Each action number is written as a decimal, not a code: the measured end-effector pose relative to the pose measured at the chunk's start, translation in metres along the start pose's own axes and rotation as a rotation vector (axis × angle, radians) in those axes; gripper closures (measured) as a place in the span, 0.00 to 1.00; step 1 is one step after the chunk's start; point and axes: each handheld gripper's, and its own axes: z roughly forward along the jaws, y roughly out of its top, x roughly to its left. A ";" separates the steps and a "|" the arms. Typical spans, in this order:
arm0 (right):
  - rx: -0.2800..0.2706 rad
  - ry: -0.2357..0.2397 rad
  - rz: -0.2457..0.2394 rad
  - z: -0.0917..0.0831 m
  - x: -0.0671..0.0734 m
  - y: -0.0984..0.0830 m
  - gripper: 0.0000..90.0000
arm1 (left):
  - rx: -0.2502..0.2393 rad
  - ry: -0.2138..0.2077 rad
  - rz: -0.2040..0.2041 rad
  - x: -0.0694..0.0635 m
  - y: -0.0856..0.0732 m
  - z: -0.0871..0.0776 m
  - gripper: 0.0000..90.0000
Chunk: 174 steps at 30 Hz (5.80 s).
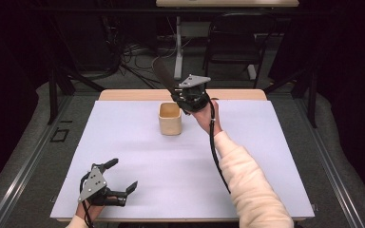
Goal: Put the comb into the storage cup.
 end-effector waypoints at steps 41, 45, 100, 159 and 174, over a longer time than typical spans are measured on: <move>-0.064 0.010 -0.033 0.025 0.011 0.018 0.81 | 0.004 0.005 -0.002 0.000 0.000 0.000 0.00; -0.062 0.013 -0.037 0.027 0.013 0.020 0.81 | 0.002 0.004 -0.004 0.000 0.000 0.000 0.00; 0.007 0.055 0.007 0.057 0.016 -0.005 0.80 | -0.002 0.002 0.001 0.000 0.000 0.000 0.00; 0.137 0.088 0.048 0.061 0.011 -0.029 0.80 | 0.002 0.016 0.010 0.001 0.000 -0.001 0.00; 0.173 0.090 0.130 0.038 0.014 -0.025 0.44 | 0.001 0.018 0.014 0.000 0.001 -0.001 0.00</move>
